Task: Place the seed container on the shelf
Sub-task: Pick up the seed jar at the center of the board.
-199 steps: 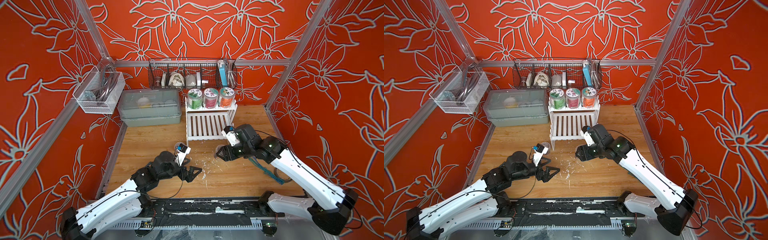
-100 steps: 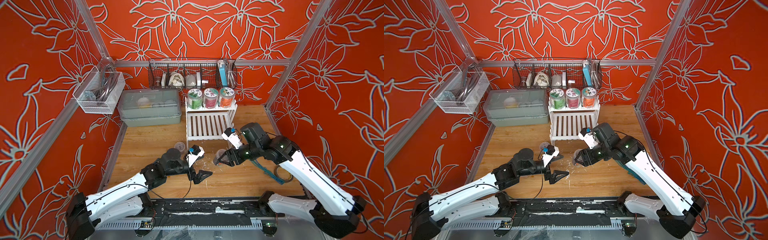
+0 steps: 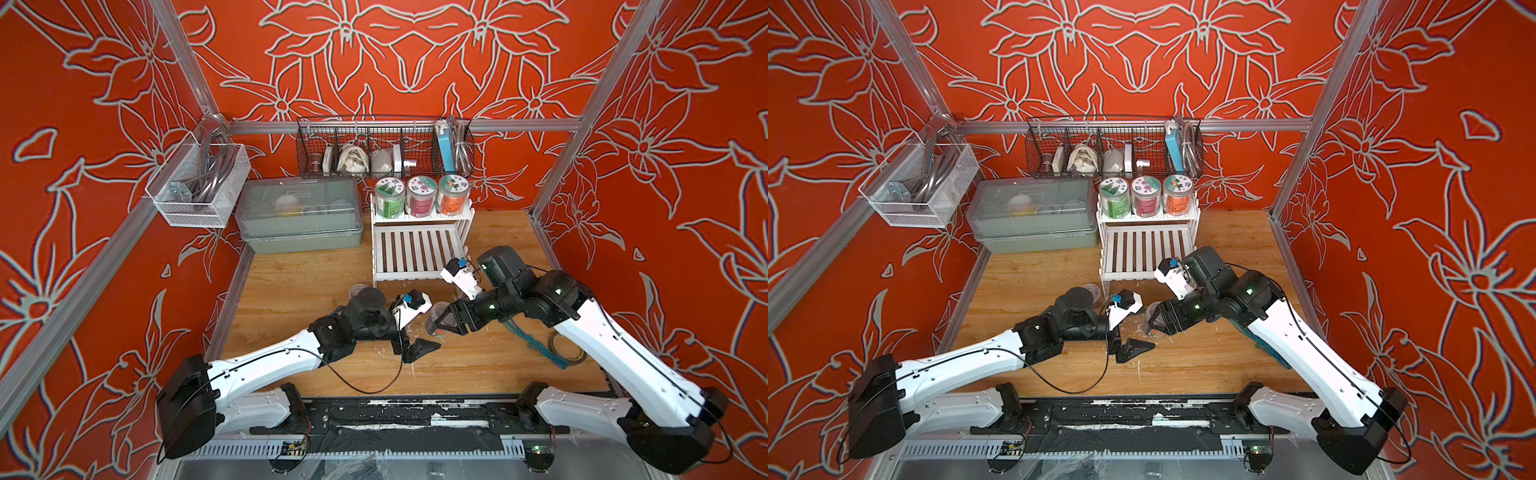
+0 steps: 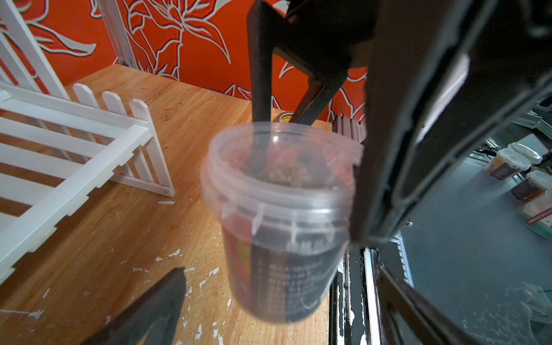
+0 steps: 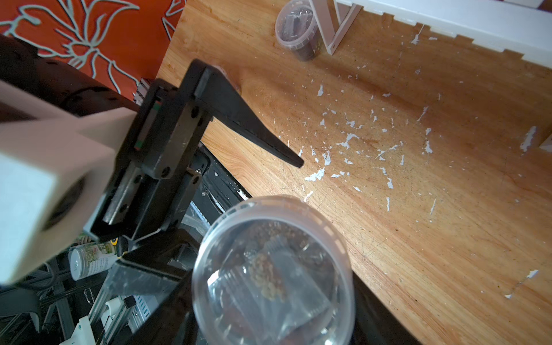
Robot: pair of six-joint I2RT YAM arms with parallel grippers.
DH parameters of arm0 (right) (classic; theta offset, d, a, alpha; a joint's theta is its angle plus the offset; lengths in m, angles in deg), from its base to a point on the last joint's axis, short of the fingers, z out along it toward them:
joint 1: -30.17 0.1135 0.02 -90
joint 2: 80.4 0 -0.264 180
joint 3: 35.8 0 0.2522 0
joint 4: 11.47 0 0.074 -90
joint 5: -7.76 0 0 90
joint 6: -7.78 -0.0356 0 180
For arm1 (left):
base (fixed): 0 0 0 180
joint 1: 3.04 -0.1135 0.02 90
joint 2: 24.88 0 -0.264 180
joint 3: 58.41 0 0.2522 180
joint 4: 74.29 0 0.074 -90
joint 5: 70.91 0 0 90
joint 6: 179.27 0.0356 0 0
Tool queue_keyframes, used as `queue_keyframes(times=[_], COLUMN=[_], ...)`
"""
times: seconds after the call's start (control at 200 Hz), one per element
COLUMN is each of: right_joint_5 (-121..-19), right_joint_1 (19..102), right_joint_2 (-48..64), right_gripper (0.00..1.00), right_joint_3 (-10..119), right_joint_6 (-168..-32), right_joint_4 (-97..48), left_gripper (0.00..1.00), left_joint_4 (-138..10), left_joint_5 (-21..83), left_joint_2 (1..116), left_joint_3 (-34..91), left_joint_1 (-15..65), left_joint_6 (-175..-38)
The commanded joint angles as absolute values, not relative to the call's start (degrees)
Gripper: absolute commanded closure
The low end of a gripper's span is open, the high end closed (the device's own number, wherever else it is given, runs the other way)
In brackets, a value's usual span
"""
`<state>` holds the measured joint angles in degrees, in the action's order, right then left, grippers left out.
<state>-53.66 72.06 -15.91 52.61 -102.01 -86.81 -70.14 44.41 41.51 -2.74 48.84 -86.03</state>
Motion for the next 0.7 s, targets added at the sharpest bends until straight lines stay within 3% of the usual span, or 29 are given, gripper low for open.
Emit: queue_keyframes(times=[0.0,0.405,0.696], right_joint_5=[-54.16,-55.10,-56.45], right_joint_1=[72.75,73.64,73.93], right_joint_2=[-15.46,-14.39,-13.86], right_gripper=[0.38,0.38,0.38], right_joint_3=[51.51,50.82,50.55], right_joint_6=[-100.59,-99.97,-99.18], right_joint_4=[-86.91,-87.01,-87.78], left_gripper=[0.01,0.04,0.16], left_joint_4=[-74.07,-76.63,-77.58], left_joint_5=[46.49,45.99,46.69], left_joint_2=[42.81,46.13,47.10], left_joint_3=[-1.64,-0.60,-0.70], left_joint_1=[49.52,49.92,49.88], left_joint_6=[-85.44,-85.93,-86.02])
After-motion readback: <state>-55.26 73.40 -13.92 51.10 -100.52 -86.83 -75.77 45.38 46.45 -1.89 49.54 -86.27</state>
